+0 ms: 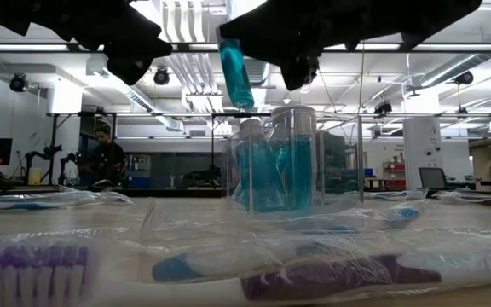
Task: Pick & Place toothbrushing station
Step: Put the blue mouthwash bottle into the transparent organizer
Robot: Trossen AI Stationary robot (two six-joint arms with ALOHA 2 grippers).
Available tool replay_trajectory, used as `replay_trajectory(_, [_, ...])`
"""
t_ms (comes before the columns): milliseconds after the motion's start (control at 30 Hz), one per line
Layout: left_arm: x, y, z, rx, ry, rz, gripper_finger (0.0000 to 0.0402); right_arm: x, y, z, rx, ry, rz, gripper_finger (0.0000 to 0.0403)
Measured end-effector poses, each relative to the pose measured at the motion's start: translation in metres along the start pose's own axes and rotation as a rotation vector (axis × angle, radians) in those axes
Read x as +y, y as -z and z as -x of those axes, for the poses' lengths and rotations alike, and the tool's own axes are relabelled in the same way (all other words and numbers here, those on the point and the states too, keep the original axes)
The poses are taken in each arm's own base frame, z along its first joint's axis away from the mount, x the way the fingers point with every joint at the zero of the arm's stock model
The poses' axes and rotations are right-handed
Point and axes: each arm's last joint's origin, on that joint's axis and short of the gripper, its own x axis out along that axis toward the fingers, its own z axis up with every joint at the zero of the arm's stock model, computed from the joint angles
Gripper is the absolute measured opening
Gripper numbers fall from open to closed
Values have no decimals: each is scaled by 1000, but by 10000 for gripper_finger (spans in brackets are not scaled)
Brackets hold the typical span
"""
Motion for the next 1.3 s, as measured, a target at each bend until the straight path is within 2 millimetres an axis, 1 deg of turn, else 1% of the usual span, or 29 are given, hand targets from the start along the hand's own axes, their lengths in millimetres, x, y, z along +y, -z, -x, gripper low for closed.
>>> replay_trajectory(133, [0,0,0,1,0,0,142,-3,7,-4,17,11,-1,82])
replay_trajectory(400, [0,0,0,1,0,0,142,-9,6,-5,14,28,-23,82])
replay_trajectory(600, [0,0,0,1,0,0,142,-12,11,-6,72,52,-49,82])
replay_trajectory(767, [0,0,0,3,-1,0,142,-11,11,-6,79,29,-91,82])
replay_trajectory(1000, [0,0,0,2,0,0,142,-10,11,-5,87,5,-91,82])
replay_trajectory(1300, [0,0,0,0,0,0,142,-18,5,-7,26,14,-80,82])
